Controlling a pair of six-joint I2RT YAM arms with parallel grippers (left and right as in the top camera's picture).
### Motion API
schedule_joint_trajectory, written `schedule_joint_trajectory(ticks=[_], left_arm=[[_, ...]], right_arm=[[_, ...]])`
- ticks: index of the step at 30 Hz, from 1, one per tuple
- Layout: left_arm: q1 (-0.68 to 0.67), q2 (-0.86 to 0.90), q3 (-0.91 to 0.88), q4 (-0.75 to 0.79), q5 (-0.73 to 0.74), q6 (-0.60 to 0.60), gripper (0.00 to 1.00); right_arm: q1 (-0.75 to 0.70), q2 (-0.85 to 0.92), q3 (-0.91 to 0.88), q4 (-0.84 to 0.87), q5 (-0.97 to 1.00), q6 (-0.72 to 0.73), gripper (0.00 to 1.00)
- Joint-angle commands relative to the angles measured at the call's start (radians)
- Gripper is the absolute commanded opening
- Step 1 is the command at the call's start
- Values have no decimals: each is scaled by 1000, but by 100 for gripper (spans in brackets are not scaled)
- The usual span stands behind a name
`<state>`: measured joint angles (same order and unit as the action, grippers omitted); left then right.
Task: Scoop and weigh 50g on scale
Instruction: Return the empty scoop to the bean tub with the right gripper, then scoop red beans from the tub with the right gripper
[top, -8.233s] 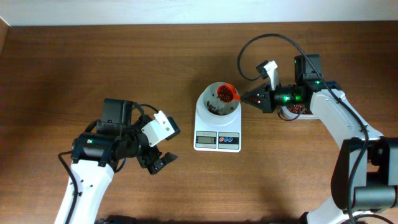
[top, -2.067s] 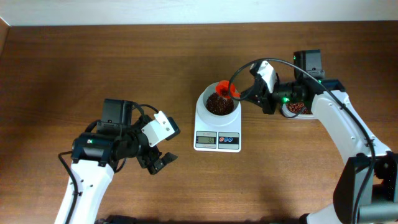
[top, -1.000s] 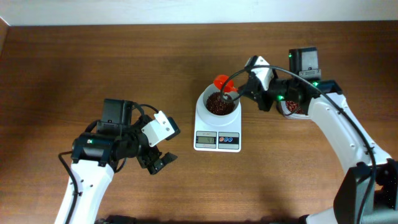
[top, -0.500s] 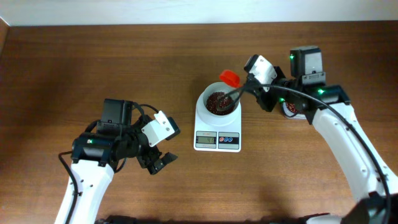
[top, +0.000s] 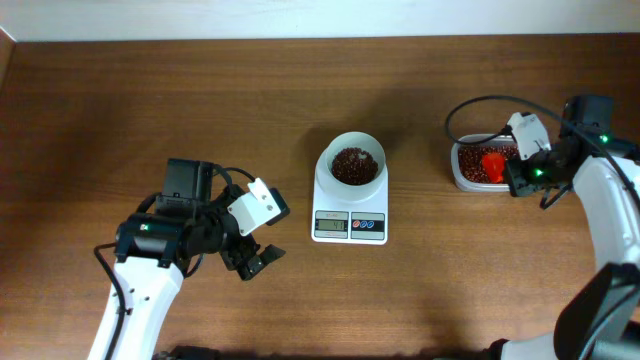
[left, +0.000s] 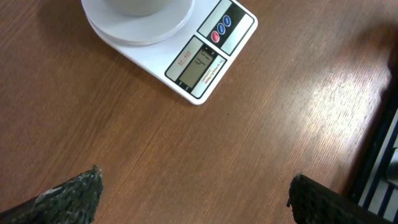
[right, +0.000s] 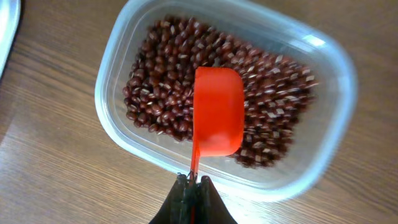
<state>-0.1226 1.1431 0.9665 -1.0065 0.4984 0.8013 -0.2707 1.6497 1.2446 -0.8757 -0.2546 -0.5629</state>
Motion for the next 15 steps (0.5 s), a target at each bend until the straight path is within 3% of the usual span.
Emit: schedule_joint_trajectory(ticks=[1, 9, 15], left_arm=[[5, 0, -5, -1, 17, 16, 99], [5, 0, -5, -1, 17, 16, 99], [5, 0, -5, -1, 17, 16, 99]], right_arm=[[0, 34, 0, -7, -129, 29, 4], [-62, 34, 0, -8, -213, 205, 4], [-231, 34, 0, -18, -476, 217, 4]])
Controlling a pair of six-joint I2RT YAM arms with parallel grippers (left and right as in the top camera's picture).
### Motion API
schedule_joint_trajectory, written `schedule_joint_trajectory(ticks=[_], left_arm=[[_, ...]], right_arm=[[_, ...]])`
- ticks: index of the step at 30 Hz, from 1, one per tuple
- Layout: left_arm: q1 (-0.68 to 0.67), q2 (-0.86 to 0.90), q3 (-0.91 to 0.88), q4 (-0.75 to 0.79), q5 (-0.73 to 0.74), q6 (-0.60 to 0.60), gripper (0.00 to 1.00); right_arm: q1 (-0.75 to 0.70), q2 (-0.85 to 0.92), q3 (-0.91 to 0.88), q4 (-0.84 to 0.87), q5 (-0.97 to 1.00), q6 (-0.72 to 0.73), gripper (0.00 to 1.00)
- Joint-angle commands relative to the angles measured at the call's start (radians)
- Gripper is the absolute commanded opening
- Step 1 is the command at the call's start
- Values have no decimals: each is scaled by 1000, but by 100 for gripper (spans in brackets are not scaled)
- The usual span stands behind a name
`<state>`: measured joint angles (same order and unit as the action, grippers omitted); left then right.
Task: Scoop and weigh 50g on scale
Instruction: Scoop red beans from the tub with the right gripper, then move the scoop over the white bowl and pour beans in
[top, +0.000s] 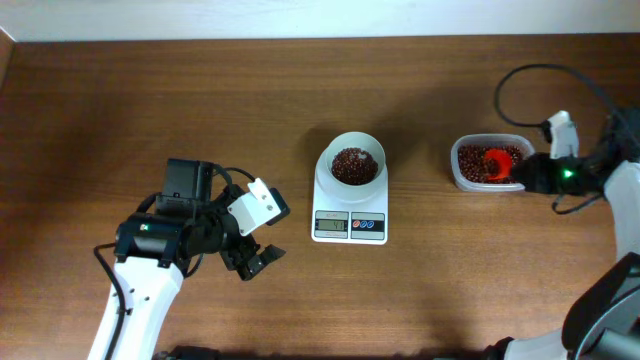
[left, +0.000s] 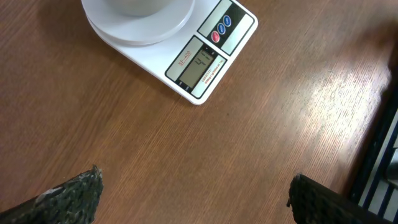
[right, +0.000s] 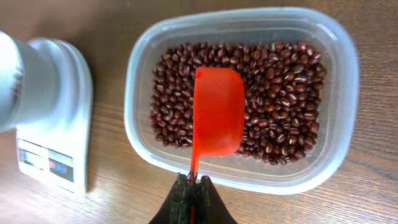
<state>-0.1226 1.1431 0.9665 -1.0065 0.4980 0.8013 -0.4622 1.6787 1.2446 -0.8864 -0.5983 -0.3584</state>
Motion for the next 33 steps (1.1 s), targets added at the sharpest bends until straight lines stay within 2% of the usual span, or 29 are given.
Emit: schedule_joint_trajectory(ticks=[1, 4, 13, 22, 28, 33], left_arm=[[5, 0, -5, -1, 18, 16, 99], [5, 0, -5, -1, 18, 16, 99], [5, 0, -5, -1, 18, 16, 99], [5, 0, -5, -1, 18, 16, 99], [5, 0, -5, -1, 18, 16, 99], [5, 0, -5, -1, 18, 16, 99]], right_arm=[[-58, 5, 0, -17, -136, 13, 4], [-95, 5, 0, -39, -207, 12, 4], [-80, 5, 0, -42, -503, 13, 4], [254, 5, 0, -2, -505, 13, 4], [439, 5, 0, 99, -503, 19, 4], [554, 5, 0, 183, -267, 15, 4]])
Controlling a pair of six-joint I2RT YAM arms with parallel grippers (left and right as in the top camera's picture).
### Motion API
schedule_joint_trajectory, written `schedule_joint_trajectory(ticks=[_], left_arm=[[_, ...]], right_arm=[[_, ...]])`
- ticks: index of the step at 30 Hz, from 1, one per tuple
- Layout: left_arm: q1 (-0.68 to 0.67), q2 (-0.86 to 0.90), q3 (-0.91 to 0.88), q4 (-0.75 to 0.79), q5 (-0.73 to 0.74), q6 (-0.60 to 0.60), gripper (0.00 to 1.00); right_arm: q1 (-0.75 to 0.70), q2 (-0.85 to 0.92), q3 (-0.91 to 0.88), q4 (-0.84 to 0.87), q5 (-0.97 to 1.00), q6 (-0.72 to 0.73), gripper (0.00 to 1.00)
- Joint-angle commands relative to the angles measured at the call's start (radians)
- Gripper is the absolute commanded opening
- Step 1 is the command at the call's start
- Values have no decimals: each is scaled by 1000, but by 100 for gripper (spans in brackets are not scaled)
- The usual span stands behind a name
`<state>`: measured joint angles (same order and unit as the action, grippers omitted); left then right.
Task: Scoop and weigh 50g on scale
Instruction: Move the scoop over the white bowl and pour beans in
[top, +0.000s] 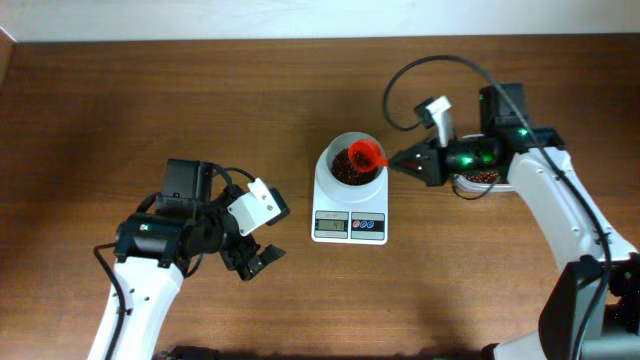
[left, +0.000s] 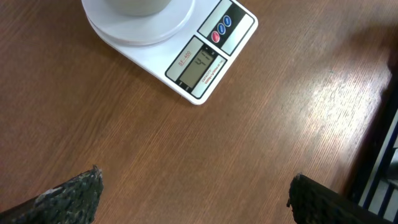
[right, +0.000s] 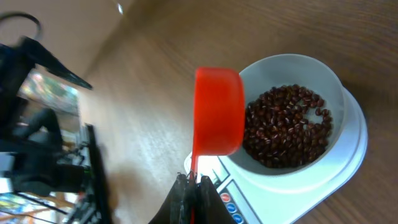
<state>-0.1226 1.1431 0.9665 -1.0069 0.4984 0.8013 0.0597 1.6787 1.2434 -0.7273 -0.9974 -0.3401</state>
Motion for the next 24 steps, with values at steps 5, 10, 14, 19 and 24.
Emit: schedule_joint_trajectory(ticks=[5, 10, 14, 19, 24], left_arm=[[5, 0, -5, 0, 17, 16, 99], [5, 0, -5, 0, 17, 16, 99], [5, 0, -5, 0, 17, 16, 99], [5, 0, -5, 0, 17, 16, 99], [5, 0, -5, 0, 17, 16, 99]], right_arm=[[46, 5, 2, 56, 150, -68, 4], [46, 5, 2, 86, 243, -175, 4], [46, 9, 2, 88, 211, -176, 4], [52, 12, 2, 117, 126, -177, 4], [63, 14, 2, 115, 251, -149, 4]])
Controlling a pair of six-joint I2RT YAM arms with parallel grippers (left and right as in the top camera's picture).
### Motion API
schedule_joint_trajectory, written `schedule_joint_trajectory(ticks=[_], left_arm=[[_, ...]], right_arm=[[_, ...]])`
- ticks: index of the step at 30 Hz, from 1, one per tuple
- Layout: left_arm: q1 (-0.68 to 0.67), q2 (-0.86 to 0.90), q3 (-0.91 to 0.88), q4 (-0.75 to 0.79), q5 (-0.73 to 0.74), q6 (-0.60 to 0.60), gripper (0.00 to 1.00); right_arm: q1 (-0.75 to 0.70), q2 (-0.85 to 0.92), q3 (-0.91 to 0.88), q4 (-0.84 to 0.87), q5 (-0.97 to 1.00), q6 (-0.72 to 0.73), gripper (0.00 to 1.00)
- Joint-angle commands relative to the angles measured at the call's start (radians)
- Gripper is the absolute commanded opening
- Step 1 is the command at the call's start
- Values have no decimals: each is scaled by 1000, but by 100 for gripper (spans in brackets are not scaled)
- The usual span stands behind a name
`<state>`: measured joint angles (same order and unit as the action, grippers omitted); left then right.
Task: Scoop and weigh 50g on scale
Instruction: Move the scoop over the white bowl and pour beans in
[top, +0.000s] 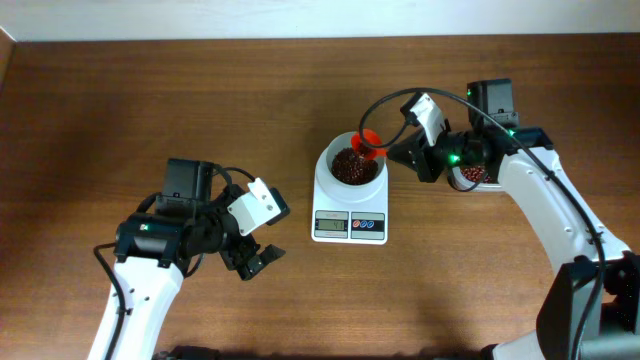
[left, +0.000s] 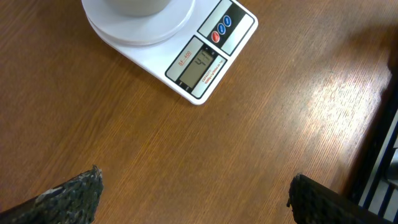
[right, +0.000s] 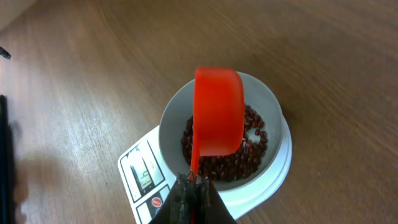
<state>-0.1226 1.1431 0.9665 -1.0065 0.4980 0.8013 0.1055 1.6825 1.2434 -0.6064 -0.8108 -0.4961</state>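
A white scale (top: 349, 222) stands mid-table with a white cup (top: 352, 160) of red beans on its platform. My right gripper (right: 194, 185) is shut on the handle of an orange scoop (right: 217, 112), which hangs over the cup's right rim (top: 371, 140). In the right wrist view the scoop covers part of the beans (right: 249, 155). The bean tub (top: 468, 175) is mostly hidden behind my right arm. My left gripper (top: 252, 262) stands open over bare table left of the scale, fingers (left: 68, 193) wide apart, the scale's display (left: 198, 62) ahead of it.
The wooden table's far edge meets a pale wall at the top of the overhead view. A black cable (top: 400, 100) loops above the right arm near the cup.
My right gripper has turned and shifted a little with the scoop, which now sits over the cup's upper right rim. The left arm has not moved.
My right gripper held the scoop over the beans in the tub at the right. It stayed over the tub a moment later. Then the scoop was beside the cup on the scale, and now it hangs over the cup. My left gripper stayed open and still.
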Motion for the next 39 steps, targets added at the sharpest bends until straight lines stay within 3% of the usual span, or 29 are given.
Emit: schedule_joint_trajectory(ticks=[1, 13, 16, 19, 31, 32, 34, 39], left_arm=[[5, 0, -5, -1, 18, 16, 99], [5, 0, -5, -1, 18, 16, 99], [5, 0, -5, -1, 18, 16, 99], [5, 0, -5, -1, 18, 16, 99], [5, 0, -5, -1, 18, 16, 99], [5, 0, -5, -1, 18, 16, 99], [5, 0, -5, -1, 18, 16, 99], [5, 0, -5, -1, 18, 16, 99]], right_arm=[[20, 7, 2, 0, -36, 6, 4], [19, 9, 2, -5, 29, 7, 4], [19, 9, 2, -6, -106, 6, 4], [26, 9, 2, 1, 161, 24, 4], [45, -17, 3, 13, 39, 25, 4], [59, -22, 3, 19, 60, -3, 4], [121, -20, 2, 21, 343, -6, 4], [188, -56, 3, 50, 408, -51, 4]])
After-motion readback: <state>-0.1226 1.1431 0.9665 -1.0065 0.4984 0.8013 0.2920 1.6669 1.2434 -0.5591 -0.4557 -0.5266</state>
